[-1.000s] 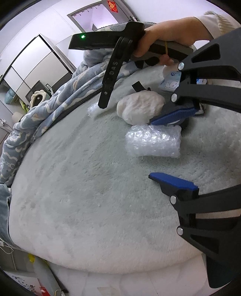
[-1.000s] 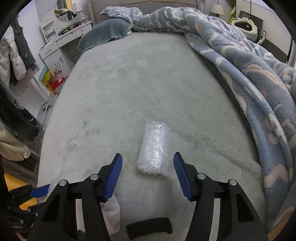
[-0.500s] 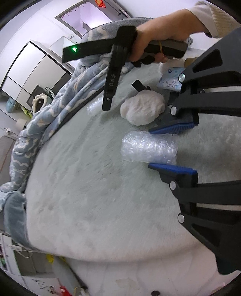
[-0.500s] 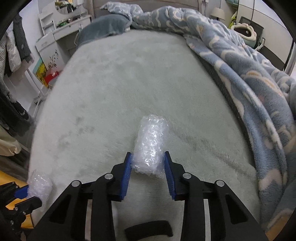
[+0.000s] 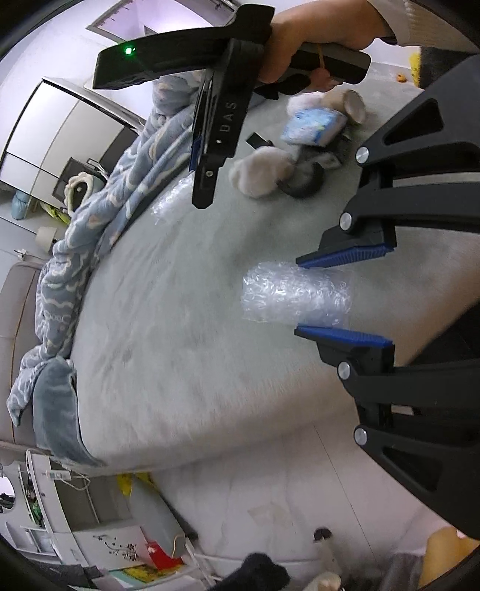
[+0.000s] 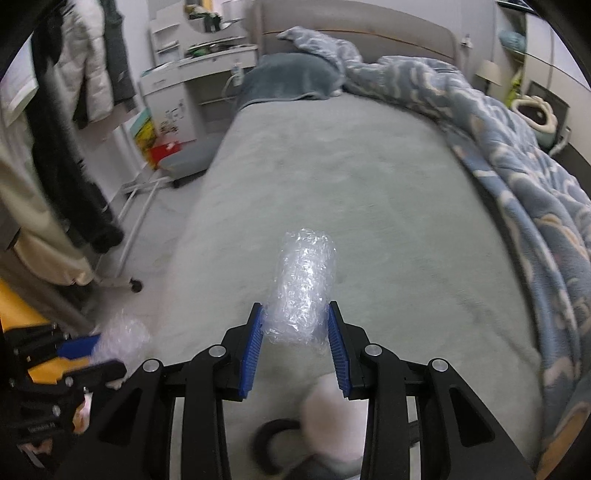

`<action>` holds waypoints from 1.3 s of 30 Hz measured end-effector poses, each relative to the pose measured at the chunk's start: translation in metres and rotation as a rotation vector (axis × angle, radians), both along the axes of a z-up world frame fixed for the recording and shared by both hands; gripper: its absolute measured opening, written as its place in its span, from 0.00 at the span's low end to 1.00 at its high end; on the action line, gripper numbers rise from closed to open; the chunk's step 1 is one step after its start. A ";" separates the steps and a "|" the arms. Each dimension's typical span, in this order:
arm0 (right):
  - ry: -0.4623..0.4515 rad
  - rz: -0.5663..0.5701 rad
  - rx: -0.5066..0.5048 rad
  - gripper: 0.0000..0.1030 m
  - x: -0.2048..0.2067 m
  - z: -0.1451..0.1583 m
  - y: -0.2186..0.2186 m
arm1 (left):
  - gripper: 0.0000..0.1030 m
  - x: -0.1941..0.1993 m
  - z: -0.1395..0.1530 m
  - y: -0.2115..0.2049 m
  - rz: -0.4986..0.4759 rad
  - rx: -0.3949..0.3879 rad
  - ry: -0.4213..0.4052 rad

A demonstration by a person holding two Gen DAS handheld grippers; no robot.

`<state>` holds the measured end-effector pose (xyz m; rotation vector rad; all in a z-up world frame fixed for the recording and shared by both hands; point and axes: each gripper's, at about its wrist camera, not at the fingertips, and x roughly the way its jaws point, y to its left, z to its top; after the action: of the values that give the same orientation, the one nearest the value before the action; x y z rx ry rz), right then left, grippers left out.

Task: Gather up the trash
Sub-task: 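Reach the right tool to the clear bubble-wrap roll and grasp it, then carry the bubble-wrap roll over the green bin and open the right tool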

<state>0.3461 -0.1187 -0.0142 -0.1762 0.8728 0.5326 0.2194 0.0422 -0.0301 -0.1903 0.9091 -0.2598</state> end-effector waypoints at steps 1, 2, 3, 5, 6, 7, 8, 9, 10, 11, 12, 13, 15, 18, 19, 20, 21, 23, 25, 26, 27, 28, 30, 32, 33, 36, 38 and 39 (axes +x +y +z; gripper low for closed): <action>-0.001 0.014 0.007 0.34 -0.007 0.002 0.006 | 0.33 -0.005 0.000 0.005 0.001 0.004 0.010; -0.003 0.024 0.009 0.34 -0.013 0.003 0.011 | 0.33 -0.008 -0.001 0.008 0.004 0.006 0.021; -0.010 0.039 0.010 0.34 -0.020 0.004 0.017 | 0.33 -0.012 -0.003 0.013 0.003 0.006 0.038; -0.013 0.061 0.012 0.34 -0.036 0.005 0.027 | 0.33 -0.021 -0.006 0.019 -0.003 0.018 0.059; -0.012 0.069 0.014 0.34 -0.041 0.005 0.030 | 0.33 -0.026 -0.008 0.023 -0.001 0.028 0.070; -0.008 0.074 0.019 0.34 -0.048 0.003 0.033 | 0.33 -0.030 -0.013 0.027 0.003 0.033 0.091; -0.001 0.079 0.023 0.34 -0.055 0.002 0.037 | 0.33 -0.033 -0.016 0.030 0.005 0.036 0.105; 0.008 0.087 0.033 0.34 -0.063 -0.001 0.042 | 0.33 -0.035 -0.019 0.032 0.008 0.044 0.119; 0.018 0.098 0.042 0.34 -0.070 -0.003 0.046 | 0.33 -0.037 -0.024 0.036 0.009 0.058 0.137; 0.024 0.106 0.049 0.34 -0.077 -0.005 0.050 | 0.33 -0.040 -0.027 0.039 0.005 0.068 0.150; 0.028 0.113 0.049 0.34 -0.085 -0.007 0.055 | 0.33 -0.041 -0.031 0.041 -0.002 0.080 0.169; 0.033 0.120 0.050 0.34 -0.091 -0.008 0.059 | 0.33 -0.043 -0.035 0.044 -0.008 0.090 0.187; 0.042 0.137 0.050 0.34 -0.104 -0.011 0.069 | 0.33 -0.046 -0.044 0.052 -0.012 0.103 0.230; 0.047 0.155 0.034 0.34 -0.123 -0.017 0.081 | 0.33 -0.055 -0.057 0.067 -0.007 0.089 0.302; 0.050 0.159 0.029 0.34 -0.130 -0.019 0.084 | 0.33 -0.058 -0.063 0.074 -0.005 0.073 0.341; 0.056 0.163 0.026 0.34 -0.135 -0.022 0.087 | 0.33 -0.061 -0.068 0.077 -0.005 0.061 0.363; 0.068 0.171 0.024 0.34 -0.143 -0.027 0.091 | 0.33 -0.064 -0.074 0.083 -0.003 0.048 0.392; 0.087 0.180 0.018 0.34 -0.151 -0.033 0.097 | 0.33 -0.070 -0.085 0.091 0.003 0.039 0.434; 0.112 0.190 0.021 0.34 -0.158 -0.039 0.103 | 0.34 -0.076 -0.095 0.100 0.017 0.020 0.472; 0.123 0.193 0.021 0.34 -0.160 -0.042 0.106 | 0.33 -0.080 -0.100 0.105 0.025 0.006 0.490; 0.140 0.201 0.020 0.34 -0.163 -0.046 0.110 | 0.34 -0.083 -0.105 0.108 0.029 -0.005 0.506; 0.152 0.211 0.015 0.34 -0.167 -0.050 0.115 | 0.34 -0.085 -0.108 0.111 0.031 -0.011 0.520; 0.164 0.233 -0.009 0.34 -0.168 -0.060 0.126 | 0.40 -0.090 -0.114 0.114 0.024 -0.011 0.550; 0.167 0.251 -0.041 0.34 -0.168 -0.069 0.136 | 0.56 -0.094 -0.115 0.114 0.008 0.010 0.563; 0.176 0.258 -0.061 0.34 -0.168 -0.078 0.141 | 0.57 -0.095 -0.114 0.115 0.002 0.019 0.561; 0.214 0.264 -0.087 0.34 -0.164 -0.096 0.149 | 0.62 -0.103 -0.114 0.118 -0.002 0.029 0.548; 0.230 0.269 -0.101 0.34 -0.165 -0.104 0.152 | 0.63 -0.106 -0.110 0.127 0.013 0.027 0.533; 0.241 0.276 -0.114 0.34 -0.165 -0.110 0.156 | 0.63 -0.110 -0.110 0.130 0.019 0.025 0.525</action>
<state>0.1812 0.0369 -0.1240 -0.3454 1.1227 0.7727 0.1092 0.1726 -0.1398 -0.2494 1.4294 -0.1816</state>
